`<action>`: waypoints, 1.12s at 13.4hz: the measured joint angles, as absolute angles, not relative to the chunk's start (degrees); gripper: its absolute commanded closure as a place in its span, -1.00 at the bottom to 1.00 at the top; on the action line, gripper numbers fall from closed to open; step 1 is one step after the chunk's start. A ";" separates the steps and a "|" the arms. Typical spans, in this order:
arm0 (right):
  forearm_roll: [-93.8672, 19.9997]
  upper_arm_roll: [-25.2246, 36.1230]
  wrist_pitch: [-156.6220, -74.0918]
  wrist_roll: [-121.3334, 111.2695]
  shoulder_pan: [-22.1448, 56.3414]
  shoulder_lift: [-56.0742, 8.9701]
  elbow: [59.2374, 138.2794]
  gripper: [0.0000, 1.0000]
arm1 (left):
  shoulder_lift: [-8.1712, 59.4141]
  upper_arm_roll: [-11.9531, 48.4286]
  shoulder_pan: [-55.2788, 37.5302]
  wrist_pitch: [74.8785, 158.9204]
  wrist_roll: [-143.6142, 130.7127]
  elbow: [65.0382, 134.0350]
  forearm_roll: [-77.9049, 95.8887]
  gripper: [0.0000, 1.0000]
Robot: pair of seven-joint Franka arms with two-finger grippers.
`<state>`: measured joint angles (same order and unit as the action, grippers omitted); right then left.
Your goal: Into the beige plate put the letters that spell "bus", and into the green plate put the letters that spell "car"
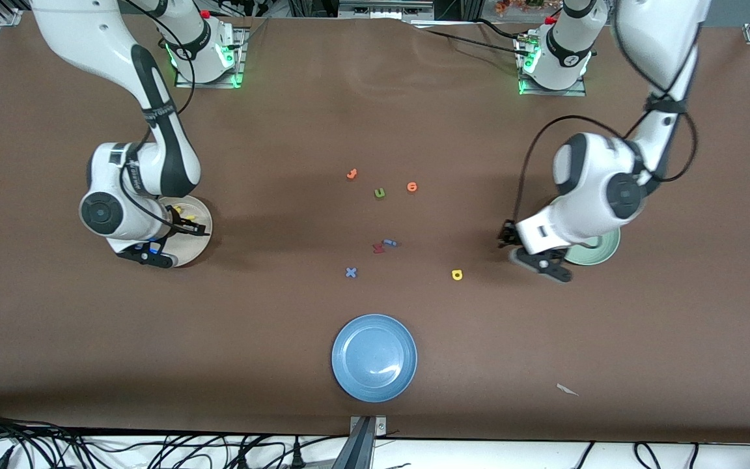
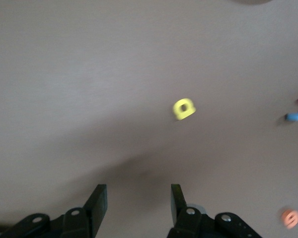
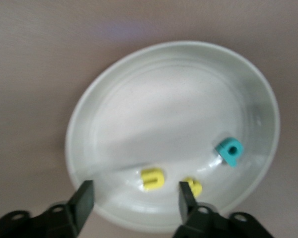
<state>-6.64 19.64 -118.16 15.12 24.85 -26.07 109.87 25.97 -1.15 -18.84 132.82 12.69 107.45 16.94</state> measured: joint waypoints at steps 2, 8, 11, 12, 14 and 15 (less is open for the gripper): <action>-6.64 21.06 -105.36 15.01 24.79 -23.78 100.85 -0.98 | 29.37 -1.07 -22.21 133.20 6.64 104.23 16.94 -0.20; -6.64 22.03 -86.83 8.36 18.66 -22.26 79.75 -0.98 | 36.57 -1.10 -23.66 139.30 4.69 101.37 16.94 -0.19; -6.64 22.03 -86.82 3.45 16.89 -22.73 77.88 -0.99 | 38.64 -1.07 -24.70 140.42 2.27 99.05 16.96 -0.19; -6.64 21.89 -86.79 2.84 16.95 -22.87 77.75 -0.99 | 39.41 -1.07 -25.38 140.44 1.18 98.09 16.96 -0.19; -6.63 21.64 -86.70 2.72 17.54 -23.09 77.75 -0.99 | 40.40 -1.08 -26.05 140.55 0.36 96.99 16.96 -0.19; -6.63 21.52 -86.70 2.72 17.81 -23.14 77.75 -0.99 | 40.67 -1.10 -26.08 140.81 0.33 96.87 16.96 -0.19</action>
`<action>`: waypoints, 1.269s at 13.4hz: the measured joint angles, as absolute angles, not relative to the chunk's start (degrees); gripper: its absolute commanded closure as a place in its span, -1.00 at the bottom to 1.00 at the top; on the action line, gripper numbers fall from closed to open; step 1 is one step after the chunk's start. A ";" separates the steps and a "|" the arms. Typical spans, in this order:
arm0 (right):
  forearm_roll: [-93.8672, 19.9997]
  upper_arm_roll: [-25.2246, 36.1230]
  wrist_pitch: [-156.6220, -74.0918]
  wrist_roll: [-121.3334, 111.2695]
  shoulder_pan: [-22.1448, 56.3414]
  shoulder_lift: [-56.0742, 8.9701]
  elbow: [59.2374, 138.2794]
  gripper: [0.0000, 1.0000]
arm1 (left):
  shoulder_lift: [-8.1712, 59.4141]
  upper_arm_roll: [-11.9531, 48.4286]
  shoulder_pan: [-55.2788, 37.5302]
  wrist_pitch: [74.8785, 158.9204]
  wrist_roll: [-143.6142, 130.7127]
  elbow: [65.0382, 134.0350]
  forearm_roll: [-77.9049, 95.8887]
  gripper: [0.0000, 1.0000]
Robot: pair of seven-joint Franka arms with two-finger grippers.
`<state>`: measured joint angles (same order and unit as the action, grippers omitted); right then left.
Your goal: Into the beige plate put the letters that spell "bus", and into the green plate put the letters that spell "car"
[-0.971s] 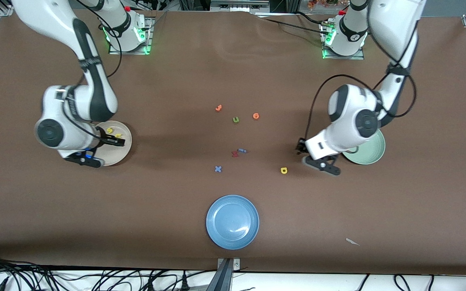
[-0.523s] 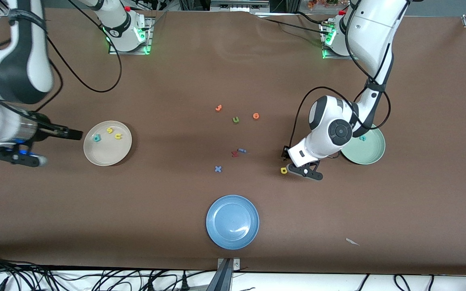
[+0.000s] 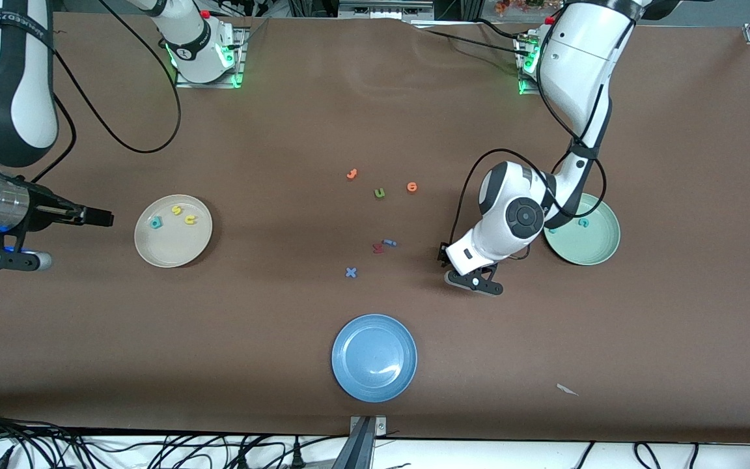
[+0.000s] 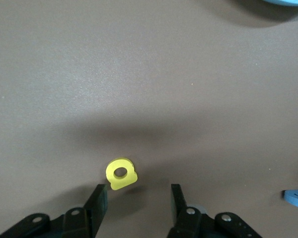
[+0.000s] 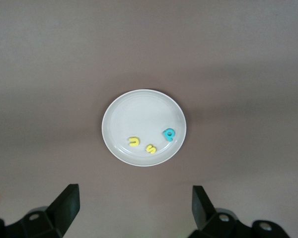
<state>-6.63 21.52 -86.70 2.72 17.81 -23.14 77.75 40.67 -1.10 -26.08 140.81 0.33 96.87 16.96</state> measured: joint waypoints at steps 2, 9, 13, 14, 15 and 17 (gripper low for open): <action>-6.49 21.50 -86.70 2.72 18.07 -23.15 77.73 -0.99 | 41.10 -1.31 -26.07 141.68 0.33 96.85 16.96 -0.19; -4.30 12.84 -90.29 2.51 11.27 -23.18 76.37 -0.98 | 41.85 -1.47 -26.07 142.56 0.33 96.69 16.96 -0.19; -2.89 10.99 -91.44 2.63 9.90 -21.58 75.84 -0.98 | 42.51 -1.48 -26.07 143.56 0.32 96.69 16.96 -0.19; -2.88 10.99 -91.38 2.64 9.89 -21.00 75.95 -0.98 | 42.77 -1.49 -26.07 143.93 0.33 96.68 16.96 -0.19; -2.88 10.96 -91.37 2.71 9.89 -20.47 76.18 -0.98 | 42.86 -1.52 -26.07 144.01 0.32 96.67 16.96 -0.17; -2.88 10.63 -91.37 4.74 9.85 -19.74 76.89 -0.98 | 42.89 -1.56 -26.07 144.02 0.33 96.63 16.96 0.10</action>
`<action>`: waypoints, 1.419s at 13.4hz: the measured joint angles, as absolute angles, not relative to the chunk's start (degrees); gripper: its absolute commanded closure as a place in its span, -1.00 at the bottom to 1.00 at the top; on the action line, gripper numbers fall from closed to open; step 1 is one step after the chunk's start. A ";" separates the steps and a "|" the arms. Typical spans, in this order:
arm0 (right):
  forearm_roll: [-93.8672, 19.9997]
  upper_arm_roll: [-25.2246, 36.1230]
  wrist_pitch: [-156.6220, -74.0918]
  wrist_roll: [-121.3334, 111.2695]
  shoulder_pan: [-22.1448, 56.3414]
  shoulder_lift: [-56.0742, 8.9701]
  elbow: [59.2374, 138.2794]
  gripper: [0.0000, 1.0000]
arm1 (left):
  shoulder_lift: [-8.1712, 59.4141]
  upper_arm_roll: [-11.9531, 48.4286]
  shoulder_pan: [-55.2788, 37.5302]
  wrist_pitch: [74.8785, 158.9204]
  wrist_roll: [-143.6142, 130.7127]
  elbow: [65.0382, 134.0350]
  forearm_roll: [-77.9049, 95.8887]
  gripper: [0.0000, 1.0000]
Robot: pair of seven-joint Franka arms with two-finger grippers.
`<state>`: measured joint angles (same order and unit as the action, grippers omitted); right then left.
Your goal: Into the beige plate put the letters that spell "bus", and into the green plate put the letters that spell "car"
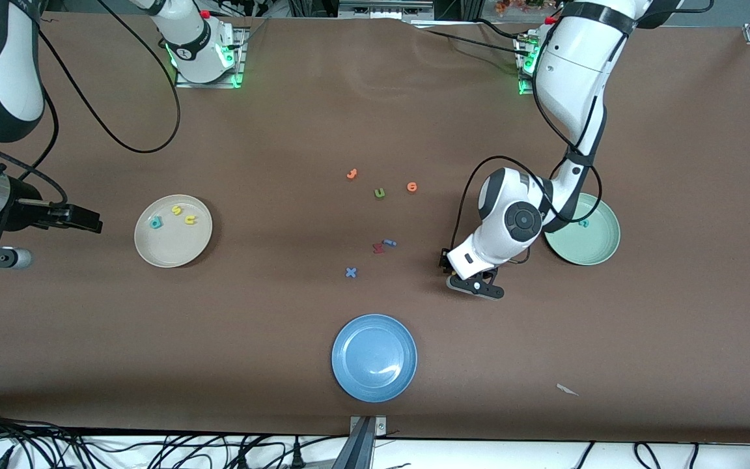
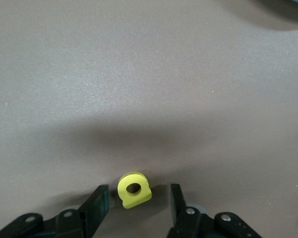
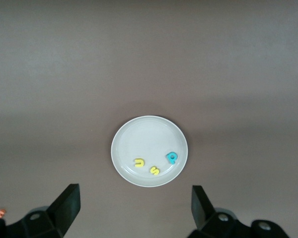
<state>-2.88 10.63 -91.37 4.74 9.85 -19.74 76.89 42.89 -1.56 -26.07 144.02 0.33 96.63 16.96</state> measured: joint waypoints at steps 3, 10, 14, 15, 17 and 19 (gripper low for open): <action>-2.87 9.19 -91.83 7.21 9.92 -19.67 77.46 -0.98 | 42.93 -1.74 -26.06 144.03 0.33 96.57 16.96 0.46; -2.86 8.95 -92.05 7.46 9.87 -19.68 77.83 -0.98 | 42.99 -1.81 -26.13 144.10 0.35 96.16 16.96 0.91; -2.86 8.95 -92.06 7.47 9.87 -19.68 77.85 -0.98 | 40.57 -3.66 -24.86 140.71 1.37 95.33 16.96 0.90; -2.86 8.95 -92.06 7.47 9.87 -19.68 77.85 -0.98 | 39.20 -3.95 -23.44 138.12 2.93 95.33 16.75 0.88; -2.86 8.95 -92.06 7.47 9.87 -19.68 77.87 -0.98 | 36.41 -4.32 -19.31 134.03 8.14 96.08 14.49 0.85; -2.86 8.95 -92.06 7.49 9.87 -19.68 77.88 -0.98 | 33.24 -4.41 -13.93 132.62 14.02 99.37 12.46 0.84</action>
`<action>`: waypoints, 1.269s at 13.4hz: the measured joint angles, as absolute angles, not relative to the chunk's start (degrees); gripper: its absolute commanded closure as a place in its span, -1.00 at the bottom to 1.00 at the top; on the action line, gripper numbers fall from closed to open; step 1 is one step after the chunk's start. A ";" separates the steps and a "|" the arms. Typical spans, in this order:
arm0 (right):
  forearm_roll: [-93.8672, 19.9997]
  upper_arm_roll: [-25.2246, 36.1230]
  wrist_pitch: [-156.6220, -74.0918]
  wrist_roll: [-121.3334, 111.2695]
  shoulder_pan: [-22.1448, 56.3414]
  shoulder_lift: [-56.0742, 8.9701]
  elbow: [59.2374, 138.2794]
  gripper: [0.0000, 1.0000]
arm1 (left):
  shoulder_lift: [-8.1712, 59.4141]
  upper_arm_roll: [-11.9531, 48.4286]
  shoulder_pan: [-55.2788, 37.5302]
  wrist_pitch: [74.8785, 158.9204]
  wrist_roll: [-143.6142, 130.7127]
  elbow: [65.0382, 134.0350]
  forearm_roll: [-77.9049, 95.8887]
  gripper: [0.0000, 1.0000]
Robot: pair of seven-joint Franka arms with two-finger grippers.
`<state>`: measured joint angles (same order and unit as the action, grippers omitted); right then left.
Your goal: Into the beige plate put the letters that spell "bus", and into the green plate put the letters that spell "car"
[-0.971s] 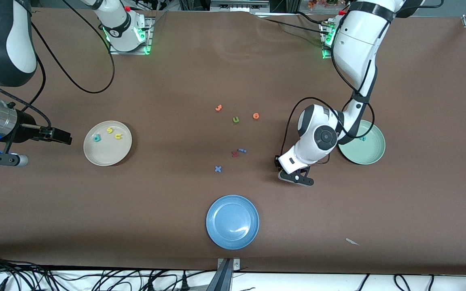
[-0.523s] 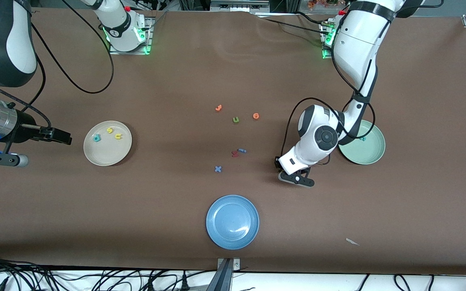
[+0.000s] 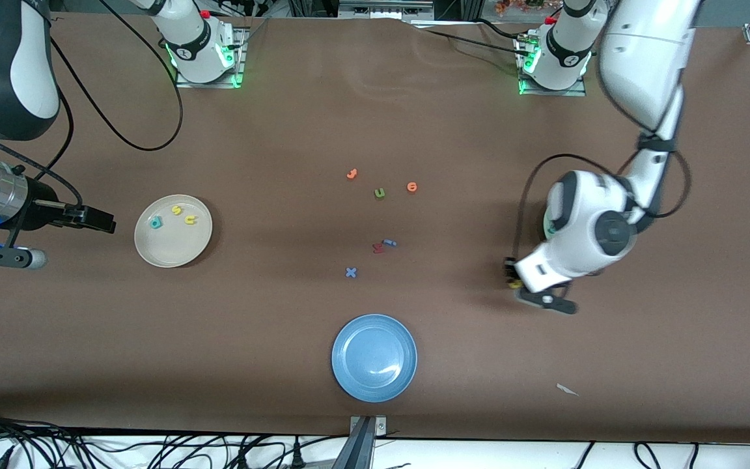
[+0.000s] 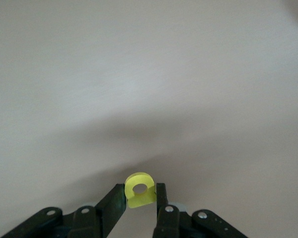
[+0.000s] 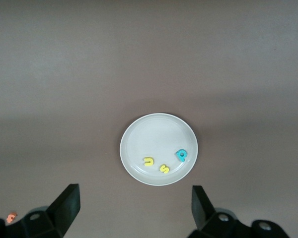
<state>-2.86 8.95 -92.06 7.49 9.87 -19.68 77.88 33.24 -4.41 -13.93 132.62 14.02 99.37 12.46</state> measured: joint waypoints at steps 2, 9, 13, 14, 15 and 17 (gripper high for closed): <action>-2.86 8.96 -92.06 7.50 9.87 -19.68 77.90 -0.98 | 29.51 -4.41 -9.48 132.17 21.12 104.77 12.11 0.84; -2.86 8.95 -92.06 7.51 9.87 -19.68 78.01 -0.98 | 16.61 -4.33 -3.24 131.44 27.28 121.70 6.22 -1.00; -2.86 8.95 -92.06 7.52 9.87 -19.68 78.02 -0.98 | 13.51 -4.30 -2.35 131.44 27.30 124.59 6.22 -1.00; -2.86 8.95 -92.06 7.52 9.87 -19.68 78.02 -0.98 | 12.79 -4.27 -1.92 131.45 27.30 125.09 6.22 -1.00; -2.86 8.95 -92.06 7.52 9.87 -19.68 78.03 -0.98 | 11.65 -4.22 -1.47 131.45 27.31 125.57 6.22 -1.00; -2.86 8.96 -92.07 7.52 9.87 -19.68 78.04 -0.99 | 7.81 -4.15 -1.23 131.47 27.31 126.63 6.22 -1.00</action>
<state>-2.86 8.96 -92.07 7.52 9.87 -19.68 78.04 7.81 -4.15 -1.23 131.47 27.31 126.63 6.22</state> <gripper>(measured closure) 0.004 0.000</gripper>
